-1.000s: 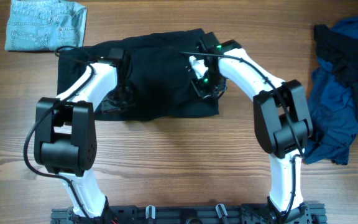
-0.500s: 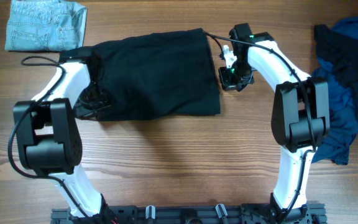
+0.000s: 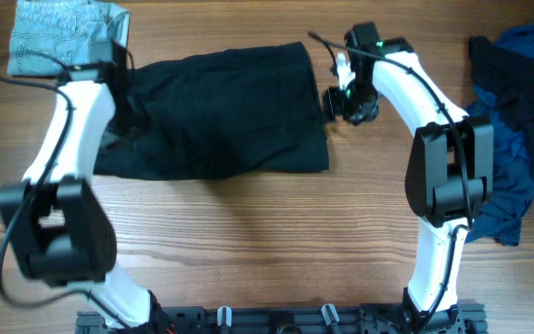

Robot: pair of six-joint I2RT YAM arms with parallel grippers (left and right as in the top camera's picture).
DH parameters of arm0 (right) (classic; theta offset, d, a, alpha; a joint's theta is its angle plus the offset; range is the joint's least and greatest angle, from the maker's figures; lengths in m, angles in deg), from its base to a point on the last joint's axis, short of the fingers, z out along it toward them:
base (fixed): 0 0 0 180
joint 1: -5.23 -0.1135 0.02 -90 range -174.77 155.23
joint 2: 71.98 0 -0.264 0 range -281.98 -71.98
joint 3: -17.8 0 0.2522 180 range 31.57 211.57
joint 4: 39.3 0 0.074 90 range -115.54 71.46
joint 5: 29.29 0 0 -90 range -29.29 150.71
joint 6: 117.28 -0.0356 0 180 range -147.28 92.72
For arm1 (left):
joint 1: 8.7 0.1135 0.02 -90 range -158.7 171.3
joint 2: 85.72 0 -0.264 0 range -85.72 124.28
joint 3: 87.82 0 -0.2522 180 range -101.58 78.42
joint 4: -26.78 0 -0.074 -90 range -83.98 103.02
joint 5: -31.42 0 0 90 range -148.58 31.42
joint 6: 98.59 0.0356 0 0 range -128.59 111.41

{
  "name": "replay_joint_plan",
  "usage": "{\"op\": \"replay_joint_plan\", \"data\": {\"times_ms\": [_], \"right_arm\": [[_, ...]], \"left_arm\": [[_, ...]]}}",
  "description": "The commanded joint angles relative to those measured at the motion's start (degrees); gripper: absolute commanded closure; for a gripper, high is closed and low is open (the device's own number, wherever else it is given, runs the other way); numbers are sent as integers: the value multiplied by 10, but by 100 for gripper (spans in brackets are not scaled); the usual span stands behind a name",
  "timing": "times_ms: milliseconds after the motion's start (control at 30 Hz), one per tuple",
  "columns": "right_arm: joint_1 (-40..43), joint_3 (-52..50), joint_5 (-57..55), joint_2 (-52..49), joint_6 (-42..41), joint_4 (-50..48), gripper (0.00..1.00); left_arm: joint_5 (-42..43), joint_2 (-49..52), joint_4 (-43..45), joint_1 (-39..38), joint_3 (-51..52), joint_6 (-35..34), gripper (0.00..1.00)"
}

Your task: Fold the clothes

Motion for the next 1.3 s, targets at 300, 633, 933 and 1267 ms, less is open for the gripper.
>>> {"op": "replay_joint_plan", "data": {"times_ms": [300,633,933,1267], "right_arm": [[-2,65,140,28,69,-47,11],[-4,65,80,-30,79,-72,11],[-7,65,78,-63,88,-71,11],[-8,61,78,-78,87,-53,11]], "left_arm": [[3,-42,25,35,-45,14,0],[33,14,28,125,-45,27,0],[57,17,28,156,-45,38,0],[57,25,32,158,-45,38,0]]}}
